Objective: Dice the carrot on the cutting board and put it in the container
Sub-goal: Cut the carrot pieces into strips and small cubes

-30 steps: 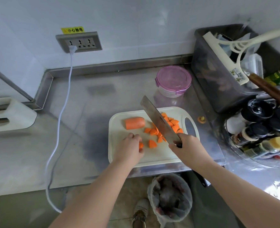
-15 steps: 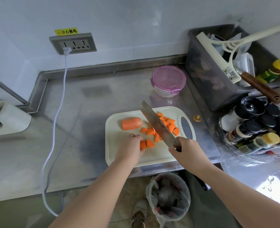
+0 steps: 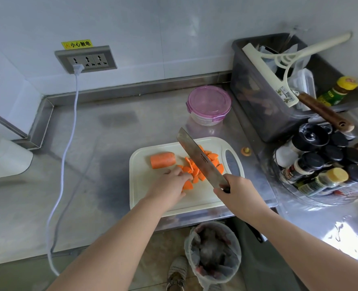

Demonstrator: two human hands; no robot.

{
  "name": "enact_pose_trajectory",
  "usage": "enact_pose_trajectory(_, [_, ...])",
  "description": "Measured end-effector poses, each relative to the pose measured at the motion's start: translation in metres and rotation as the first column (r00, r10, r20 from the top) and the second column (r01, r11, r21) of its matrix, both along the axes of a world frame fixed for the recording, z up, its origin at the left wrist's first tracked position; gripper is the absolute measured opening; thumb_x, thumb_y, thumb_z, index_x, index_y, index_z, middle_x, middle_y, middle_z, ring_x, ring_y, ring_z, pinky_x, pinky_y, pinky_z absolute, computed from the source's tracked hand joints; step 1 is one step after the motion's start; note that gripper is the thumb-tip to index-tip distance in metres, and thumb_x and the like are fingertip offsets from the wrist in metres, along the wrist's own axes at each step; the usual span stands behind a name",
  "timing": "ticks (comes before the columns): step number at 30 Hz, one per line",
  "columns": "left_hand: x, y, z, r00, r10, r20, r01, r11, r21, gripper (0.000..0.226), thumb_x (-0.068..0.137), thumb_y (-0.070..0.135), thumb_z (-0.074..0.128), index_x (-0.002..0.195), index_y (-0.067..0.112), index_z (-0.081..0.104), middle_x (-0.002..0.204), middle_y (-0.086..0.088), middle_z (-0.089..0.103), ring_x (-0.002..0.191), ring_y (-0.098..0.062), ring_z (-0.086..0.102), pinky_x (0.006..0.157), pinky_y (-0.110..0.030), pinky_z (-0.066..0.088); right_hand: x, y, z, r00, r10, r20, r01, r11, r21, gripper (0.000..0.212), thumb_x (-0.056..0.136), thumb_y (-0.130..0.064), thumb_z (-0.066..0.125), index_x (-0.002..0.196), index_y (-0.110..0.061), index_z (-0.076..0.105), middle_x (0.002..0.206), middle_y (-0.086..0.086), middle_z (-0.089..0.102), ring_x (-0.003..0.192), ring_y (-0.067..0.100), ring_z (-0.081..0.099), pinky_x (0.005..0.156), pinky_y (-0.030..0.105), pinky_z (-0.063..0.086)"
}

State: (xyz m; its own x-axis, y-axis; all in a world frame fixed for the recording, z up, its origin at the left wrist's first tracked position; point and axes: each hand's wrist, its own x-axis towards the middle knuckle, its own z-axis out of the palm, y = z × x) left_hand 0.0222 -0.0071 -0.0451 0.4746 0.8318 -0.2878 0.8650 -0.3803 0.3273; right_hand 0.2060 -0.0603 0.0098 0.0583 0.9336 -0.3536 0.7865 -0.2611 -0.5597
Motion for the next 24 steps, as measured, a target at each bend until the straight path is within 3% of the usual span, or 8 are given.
enact_pose_trajectory(6, [0.001,0.003,-0.006,1.000,-0.006,0.005,0.006,1.000,0.021,0.024,0.091,0.017,0.059,0.114,0.025,0.057,0.119,0.003,0.044,0.108,-0.020,0.049,0.095,-0.028,0.041,0.003,0.002,0.002,1.000,0.000,0.003,0.000,1.000,0.004,0.033,0.095,-0.018,0.055,0.066,-0.024,0.038,0.060,-0.006,0.044,0.049,0.006,0.040,0.042,0.009,0.034])
enact_pose_trajectory(9, [0.002,0.003,-0.009,0.990,0.069,0.124,-0.067,0.998,-0.014,0.025,0.094,0.016,0.053,0.118,0.016,0.061,0.092,0.021,0.044,0.081,0.010,0.048,0.083,-0.017,0.037,0.002,0.002,0.002,1.000,0.001,0.000,-0.001,1.000,0.003,0.030,0.095,-0.019,0.055,0.069,-0.024,0.040,0.062,-0.006,0.045,0.051,0.006,0.042,0.043,0.008,0.035])
enact_pose_trajectory(10, [0.002,0.003,-0.009,0.986,0.111,0.128,-0.106,0.993,-0.043,0.028,0.095,0.016,0.051,0.121,0.013,0.060,0.088,0.022,0.044,0.075,0.014,0.046,0.079,-0.015,0.036,0.002,0.002,0.002,1.000,0.003,0.000,-0.003,1.000,-0.001,0.030,0.095,-0.019,0.055,0.070,-0.025,0.040,0.063,-0.006,0.045,0.052,0.006,0.042,0.043,0.009,0.035])
enact_pose_trajectory(11, [0.002,0.002,-0.009,0.985,0.127,0.114,-0.124,0.992,-0.036,0.028,0.095,0.016,0.052,0.122,0.014,0.059,0.094,0.020,0.047,0.081,0.011,0.049,0.082,-0.017,0.038,0.001,0.002,0.002,1.000,0.004,0.000,-0.004,1.000,-0.005,0.029,0.095,-0.019,0.055,0.070,-0.025,0.041,0.064,-0.006,0.046,0.052,0.006,0.042,0.043,0.010,0.035])
enact_pose_trajectory(14, [-0.006,-0.005,-0.013,0.949,0.311,0.041,-0.311,0.950,-0.019,0.028,0.092,0.014,0.054,0.119,0.022,0.057,0.120,-0.002,0.046,0.108,-0.022,0.053,0.093,-0.033,0.046,-0.001,0.001,0.001,1.000,0.017,0.013,-0.016,1.000,-0.013,0.026,0.095,-0.020,0.054,0.072,-0.023,0.043,0.064,-0.005,0.048,0.052,0.008,0.043,0.043,0.013,0.031])
enact_pose_trajectory(19, [-0.012,-0.014,-0.014,0.803,0.589,0.085,-0.586,0.808,-0.065,0.026,0.089,0.015,0.059,0.114,0.018,0.060,0.121,-0.005,0.050,0.104,-0.023,0.057,0.094,-0.035,0.046,-0.009,0.003,0.001,0.999,0.047,-0.001,-0.047,0.999,-0.022,0.033,0.094,-0.018,0.054,0.065,-0.023,0.038,0.059,-0.004,0.043,0.051,0.009,0.038,0.043,0.017,0.029])
enact_pose_trajectory(22, [-0.015,-0.016,-0.010,0.769,0.628,0.119,-0.611,0.777,-0.150,0.045,0.084,0.020,0.069,0.126,0.018,0.054,0.125,-0.005,0.049,0.112,-0.023,0.055,0.097,-0.032,0.043,-0.014,0.001,-0.001,0.995,0.096,0.018,-0.095,0.993,-0.065,0.033,0.094,-0.019,0.054,0.065,-0.023,0.038,0.061,-0.004,0.044,0.054,0.010,0.039,0.047,0.018,0.026])
enact_pose_trajectory(24, [-0.022,-0.015,-0.005,0.798,0.596,0.092,-0.570,0.795,-0.208,0.056,0.083,0.020,0.070,0.135,0.017,0.048,0.130,-0.006,0.047,0.117,-0.022,0.052,0.099,-0.030,0.042,-0.017,-0.003,-0.002,0.988,0.148,0.051,-0.142,0.984,-0.108,0.035,0.094,-0.020,0.053,0.064,-0.022,0.035,0.063,-0.004,0.042,0.056,0.009,0.038,0.048,0.019,0.026])
